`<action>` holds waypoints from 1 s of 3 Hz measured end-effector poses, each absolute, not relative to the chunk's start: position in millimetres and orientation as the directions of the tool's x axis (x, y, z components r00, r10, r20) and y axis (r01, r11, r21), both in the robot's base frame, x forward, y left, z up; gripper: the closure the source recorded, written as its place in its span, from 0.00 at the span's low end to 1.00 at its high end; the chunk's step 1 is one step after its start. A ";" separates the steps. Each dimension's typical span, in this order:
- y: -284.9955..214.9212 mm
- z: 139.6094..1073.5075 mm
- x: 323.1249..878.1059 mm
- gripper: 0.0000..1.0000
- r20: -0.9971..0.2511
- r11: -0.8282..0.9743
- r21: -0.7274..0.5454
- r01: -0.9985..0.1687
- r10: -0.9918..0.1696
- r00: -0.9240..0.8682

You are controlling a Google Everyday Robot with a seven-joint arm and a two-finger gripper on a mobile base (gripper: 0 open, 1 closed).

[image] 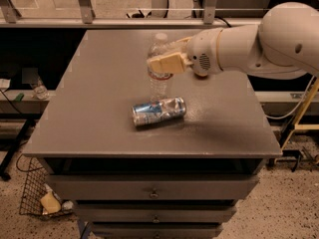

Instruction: Move water bottle near redbull can

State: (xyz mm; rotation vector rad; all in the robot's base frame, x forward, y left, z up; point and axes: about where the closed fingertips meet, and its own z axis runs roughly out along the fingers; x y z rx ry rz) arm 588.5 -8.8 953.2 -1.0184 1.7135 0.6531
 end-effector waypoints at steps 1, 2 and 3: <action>-6.4 953.9 587.7 0.40 -0.933 0.497 -0.039 -0.867 -0.328 -0.146; -4.0 955.2 586.6 0.18 -0.933 0.493 -0.041 -0.869 -0.330 -0.143; -1.6 956.6 585.5 0.00 -0.933 0.490 -0.044 -0.871 -0.331 -0.140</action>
Offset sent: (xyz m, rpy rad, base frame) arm -0.0007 0.0021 0.0006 -0.0006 -0.0009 0.0036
